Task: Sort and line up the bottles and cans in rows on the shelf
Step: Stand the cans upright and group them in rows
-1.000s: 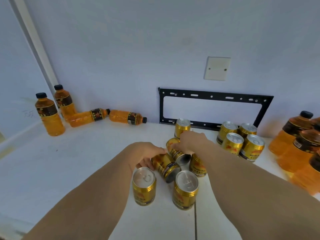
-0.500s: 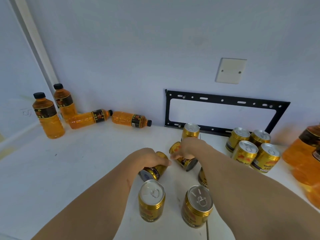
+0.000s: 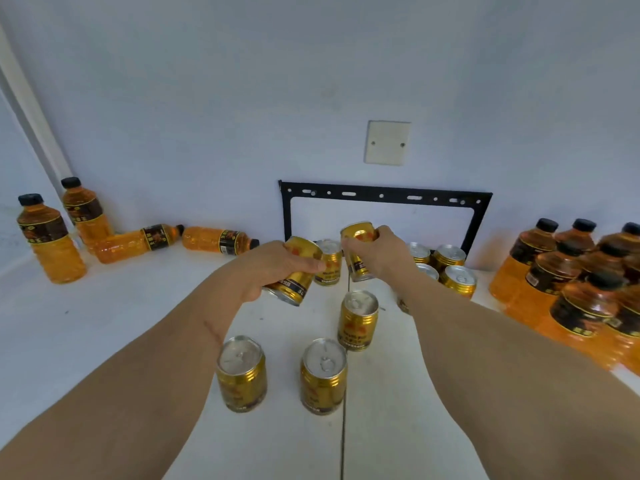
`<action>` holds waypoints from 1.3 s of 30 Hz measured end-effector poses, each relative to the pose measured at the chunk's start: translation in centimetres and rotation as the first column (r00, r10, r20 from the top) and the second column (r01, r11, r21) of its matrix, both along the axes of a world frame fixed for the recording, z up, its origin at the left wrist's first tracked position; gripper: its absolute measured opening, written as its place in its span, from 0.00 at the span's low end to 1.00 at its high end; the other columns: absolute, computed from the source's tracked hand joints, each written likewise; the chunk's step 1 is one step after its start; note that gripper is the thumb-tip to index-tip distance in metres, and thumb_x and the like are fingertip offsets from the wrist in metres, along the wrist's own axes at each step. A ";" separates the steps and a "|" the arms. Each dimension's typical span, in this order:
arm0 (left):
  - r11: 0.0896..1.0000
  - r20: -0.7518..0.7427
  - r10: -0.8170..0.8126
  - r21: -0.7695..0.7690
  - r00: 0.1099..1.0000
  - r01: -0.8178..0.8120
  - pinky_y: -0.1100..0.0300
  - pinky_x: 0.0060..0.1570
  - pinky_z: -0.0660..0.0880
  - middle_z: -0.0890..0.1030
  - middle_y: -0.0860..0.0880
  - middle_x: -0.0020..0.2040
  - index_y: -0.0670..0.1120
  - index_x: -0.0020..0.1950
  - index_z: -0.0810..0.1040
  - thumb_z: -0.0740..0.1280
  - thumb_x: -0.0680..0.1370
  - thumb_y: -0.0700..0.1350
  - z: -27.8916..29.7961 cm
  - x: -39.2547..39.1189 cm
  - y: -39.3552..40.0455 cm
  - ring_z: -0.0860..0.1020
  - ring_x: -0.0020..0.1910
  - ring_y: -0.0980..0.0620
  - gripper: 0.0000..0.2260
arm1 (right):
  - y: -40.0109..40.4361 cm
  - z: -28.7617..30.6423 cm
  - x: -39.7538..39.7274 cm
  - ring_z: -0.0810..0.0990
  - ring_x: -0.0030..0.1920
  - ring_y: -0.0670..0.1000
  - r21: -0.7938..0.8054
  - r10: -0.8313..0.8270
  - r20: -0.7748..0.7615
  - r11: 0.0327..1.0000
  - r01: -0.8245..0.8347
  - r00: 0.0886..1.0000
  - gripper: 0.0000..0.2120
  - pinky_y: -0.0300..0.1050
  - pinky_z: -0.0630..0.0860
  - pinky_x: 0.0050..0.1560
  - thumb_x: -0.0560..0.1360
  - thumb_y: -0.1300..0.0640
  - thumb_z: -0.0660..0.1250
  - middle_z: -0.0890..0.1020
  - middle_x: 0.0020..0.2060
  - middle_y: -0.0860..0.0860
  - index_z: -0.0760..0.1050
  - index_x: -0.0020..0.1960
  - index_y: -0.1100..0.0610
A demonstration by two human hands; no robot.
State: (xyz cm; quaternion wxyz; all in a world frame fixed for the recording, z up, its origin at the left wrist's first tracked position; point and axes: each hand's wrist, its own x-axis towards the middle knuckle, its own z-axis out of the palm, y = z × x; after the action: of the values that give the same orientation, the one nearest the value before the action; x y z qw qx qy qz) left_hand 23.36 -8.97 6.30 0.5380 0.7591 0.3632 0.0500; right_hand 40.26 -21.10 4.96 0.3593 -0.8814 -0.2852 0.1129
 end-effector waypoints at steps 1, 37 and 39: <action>1.000 -0.005 -0.020 0.018 1.000 0.020 0.48 0.56 0.78 0.83 0.45 0.52 0.47 0.60 0.76 0.80 0.64 0.55 0.5 0.4 -1.3 0.82 0.50 0.46 0.29 | -1.5 0.1 0.4 0.76 0.52 0.54 0.033 -0.018 -0.023 0.999 0.018 1.000 0.34 0.50 0.74 0.48 0.72 0.34 0.66 0.77 0.56 0.53 0.65 0.68 0.55; 0.990 0.214 0.117 -0.102 0.970 -0.097 0.63 0.39 0.72 0.79 0.54 0.51 0.54 0.62 0.71 0.79 0.67 0.47 -9.8 7.2 -21.7 0.78 0.48 0.57 0.27 | -18.3 -11.5 6.8 0.72 0.67 0.50 0.367 -0.070 -0.327 0.910 0.194 0.943 0.40 0.45 0.70 0.64 0.71 0.55 0.77 0.73 0.68 0.48 0.58 0.75 0.49; 0.991 0.230 0.116 -0.098 0.966 -0.096 0.65 0.37 0.71 0.79 0.55 0.50 0.53 0.61 0.70 0.78 0.68 0.46 -10.0 7.5 -21.3 0.78 0.47 0.59 0.26 | -18.2 -11.8 6.9 0.72 0.67 0.50 0.365 -0.078 -0.318 0.910 0.198 0.945 0.41 0.45 0.69 0.64 0.70 0.55 0.77 0.73 0.68 0.48 0.58 0.75 0.49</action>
State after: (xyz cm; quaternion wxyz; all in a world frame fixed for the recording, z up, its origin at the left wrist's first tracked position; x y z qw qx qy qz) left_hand 30.82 -30.28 -3.70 0.6057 0.7035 0.3389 0.1527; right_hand 47.14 -39.35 -6.79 0.5739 -0.7827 -0.1812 0.1584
